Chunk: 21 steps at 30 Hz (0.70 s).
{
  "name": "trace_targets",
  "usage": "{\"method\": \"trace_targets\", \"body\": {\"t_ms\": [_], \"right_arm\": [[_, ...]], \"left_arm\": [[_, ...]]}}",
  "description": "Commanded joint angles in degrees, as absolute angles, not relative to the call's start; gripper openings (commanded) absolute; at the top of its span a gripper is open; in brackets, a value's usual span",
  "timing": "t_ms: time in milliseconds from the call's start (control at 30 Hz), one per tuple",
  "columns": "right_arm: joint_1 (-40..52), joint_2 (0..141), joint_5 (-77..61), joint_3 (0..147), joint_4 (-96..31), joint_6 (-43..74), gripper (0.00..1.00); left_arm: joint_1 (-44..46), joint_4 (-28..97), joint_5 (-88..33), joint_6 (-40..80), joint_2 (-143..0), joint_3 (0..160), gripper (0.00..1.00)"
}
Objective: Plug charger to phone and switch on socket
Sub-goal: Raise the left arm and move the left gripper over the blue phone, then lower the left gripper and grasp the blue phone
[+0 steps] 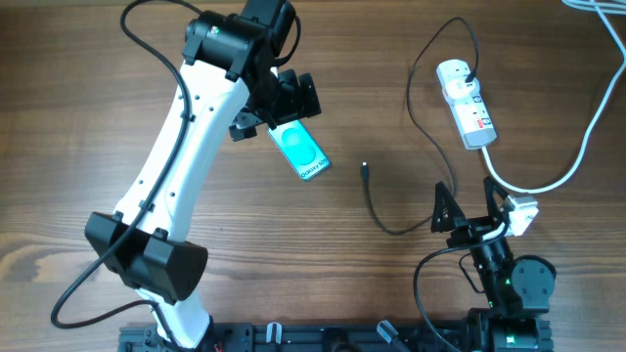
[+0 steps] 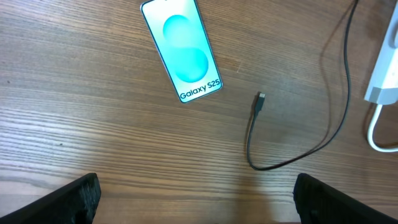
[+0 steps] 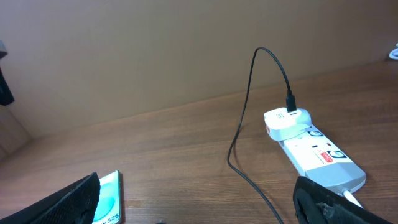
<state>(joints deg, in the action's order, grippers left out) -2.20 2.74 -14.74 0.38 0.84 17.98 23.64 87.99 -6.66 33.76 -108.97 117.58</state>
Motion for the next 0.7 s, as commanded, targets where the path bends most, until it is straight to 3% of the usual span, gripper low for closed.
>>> {"method": "trace_targets", "body": {"t_ms": [0,667], "right_arm": [[-2.4,2.7,-14.2,0.3,1.1,18.2,1.0],[-2.4,2.7,-14.2,0.3,1.1,18.2,1.0]], "left_arm": [[23.8,85.9,-5.9,34.1,-109.9,114.0,1.0],[23.8,57.5,-3.3,44.2,-110.0,81.7,1.0]]}}
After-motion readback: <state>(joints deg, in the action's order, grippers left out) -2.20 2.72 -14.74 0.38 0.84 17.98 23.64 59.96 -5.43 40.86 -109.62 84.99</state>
